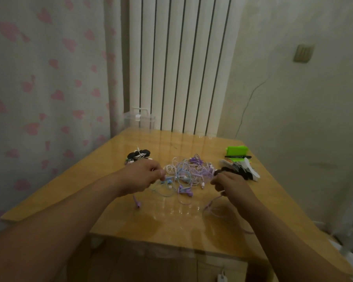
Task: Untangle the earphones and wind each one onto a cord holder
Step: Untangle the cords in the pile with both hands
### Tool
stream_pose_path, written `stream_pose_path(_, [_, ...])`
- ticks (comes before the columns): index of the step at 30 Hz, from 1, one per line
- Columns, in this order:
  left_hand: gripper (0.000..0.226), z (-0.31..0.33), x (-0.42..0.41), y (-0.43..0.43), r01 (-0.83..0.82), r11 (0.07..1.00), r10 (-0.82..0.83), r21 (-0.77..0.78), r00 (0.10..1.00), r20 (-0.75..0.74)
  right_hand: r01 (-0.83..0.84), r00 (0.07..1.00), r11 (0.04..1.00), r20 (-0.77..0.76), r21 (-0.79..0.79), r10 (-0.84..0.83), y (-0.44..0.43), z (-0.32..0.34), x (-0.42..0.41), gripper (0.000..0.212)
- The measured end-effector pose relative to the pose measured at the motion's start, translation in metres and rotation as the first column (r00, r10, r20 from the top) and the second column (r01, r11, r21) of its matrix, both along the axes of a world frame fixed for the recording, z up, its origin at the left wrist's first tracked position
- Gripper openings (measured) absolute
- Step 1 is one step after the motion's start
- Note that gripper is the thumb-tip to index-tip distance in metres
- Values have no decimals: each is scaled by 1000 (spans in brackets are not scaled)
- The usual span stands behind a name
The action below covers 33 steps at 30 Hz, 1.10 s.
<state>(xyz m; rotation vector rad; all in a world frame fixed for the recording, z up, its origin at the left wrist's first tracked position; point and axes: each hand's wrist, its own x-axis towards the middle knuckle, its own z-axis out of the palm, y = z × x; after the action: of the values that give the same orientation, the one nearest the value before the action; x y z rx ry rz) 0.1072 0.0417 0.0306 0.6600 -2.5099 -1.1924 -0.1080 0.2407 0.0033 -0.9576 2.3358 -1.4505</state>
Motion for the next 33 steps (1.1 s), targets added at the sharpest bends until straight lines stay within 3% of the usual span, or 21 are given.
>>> stream_pose_path(2, [28, 1, -3, 3, 7, 1000, -6, 23, 1000, -21, 107, 912, 976, -410, 188, -21, -2, -2, 3, 35])
stream_pose_path(3, [28, 3, -5, 5, 20, 1000, -20, 16, 999, -29, 151, 822, 971, -570, 185, -20, -5, -2, 7, 38])
stream_pose_path(4, [28, 4, -8, 9, 41, 999, -41, 3, 999, -36, 114, 777, 984, -630, 134, -4, -9, 2, 17, 40])
stream_pose_path(6, [28, 11, -16, 20, 86, 996, -88, -37, 994, -59, -131, 852, 990, -505, 48, 137, -18, 16, 45, 44])
stream_pose_path(8, [26, 17, -24, 30, 115, 990, -122, -77, 988, -99, -355, 912, 934, -203, 40, 356, -30, 29, 75, 49])
stream_pose_path(10, [22, 20, -29, 33, 90, 992, -102, -92, 985, -137, -394, 918, 919, -32, 19, 395, -41, 28, 82, 48])
stream_pose_path(14, [20, 21, -19, 20, 44, 999, -45, -13, 993, -110, -306, 945, 951, -110, 39, 309, -37, 32, 56, 43])
stream_pose_path(19, [21, 23, -4, 16, 176, 982, -181, 74, 981, 74, -263, 962, 957, 36, -122, 269, -29, 40, 35, 40])
stream_pose_path(22, [23, 21, -3, 16, 227, 937, -233, 266, 972, -6, -255, 956, 952, 102, -168, 274, -30, 43, 33, 40])
stream_pose_path(25, [12, 19, -2, 21, 282, 825, -230, 490, 959, -164, -274, 931, 941, 190, -200, 311, -30, 44, 32, 35])
stream_pose_path(33, [20, 8, 0, 27, 326, 760, -222, 563, 943, -247, -244, 935, 932, 191, -268, 300, -28, 60, 34, 33])
